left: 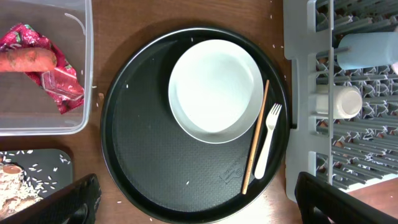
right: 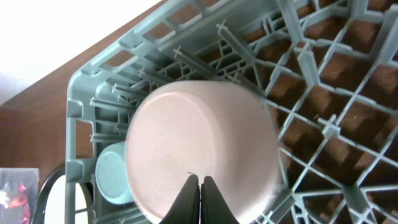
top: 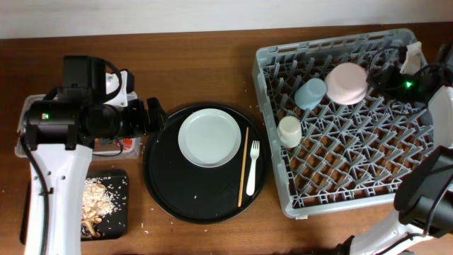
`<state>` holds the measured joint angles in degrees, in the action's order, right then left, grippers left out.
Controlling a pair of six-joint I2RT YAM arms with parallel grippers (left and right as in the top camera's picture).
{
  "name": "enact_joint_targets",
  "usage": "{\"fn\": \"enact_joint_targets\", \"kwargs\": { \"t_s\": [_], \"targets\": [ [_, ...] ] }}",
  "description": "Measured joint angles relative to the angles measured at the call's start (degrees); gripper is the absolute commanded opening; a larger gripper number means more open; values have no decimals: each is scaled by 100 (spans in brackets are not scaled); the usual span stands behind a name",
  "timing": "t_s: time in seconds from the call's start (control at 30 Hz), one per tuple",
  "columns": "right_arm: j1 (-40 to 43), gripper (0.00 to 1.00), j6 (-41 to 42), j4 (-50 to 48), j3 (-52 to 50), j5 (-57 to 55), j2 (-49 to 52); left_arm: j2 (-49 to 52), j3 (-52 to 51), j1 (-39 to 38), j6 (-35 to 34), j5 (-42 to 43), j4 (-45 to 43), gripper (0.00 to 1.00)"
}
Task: Sort waste into correct bins and load items into the dishwasher rack
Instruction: 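Lower the pink bowl upside down into the rack and open the right gripper, then withdraw the right gripper from the rack toward the white fork on the tray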
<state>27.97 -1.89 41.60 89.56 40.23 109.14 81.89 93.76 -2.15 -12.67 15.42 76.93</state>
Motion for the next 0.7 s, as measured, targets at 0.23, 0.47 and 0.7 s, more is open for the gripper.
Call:
{"fn": "enact_joint_targets", "kwargs": {
  "t_s": [0.23,0.47,0.7],
  "targets": [
    [-42,4,22,361,190,-527,-649,0,2,0,0,2,0,99],
    [-1228,4,59,876,426,-1657,-2037,0,2,0,0,2,0,99],
    [-1757,4,-22,1043,457,-3036,-2065,0,2,0,0,0,0,99]
  ]
}}
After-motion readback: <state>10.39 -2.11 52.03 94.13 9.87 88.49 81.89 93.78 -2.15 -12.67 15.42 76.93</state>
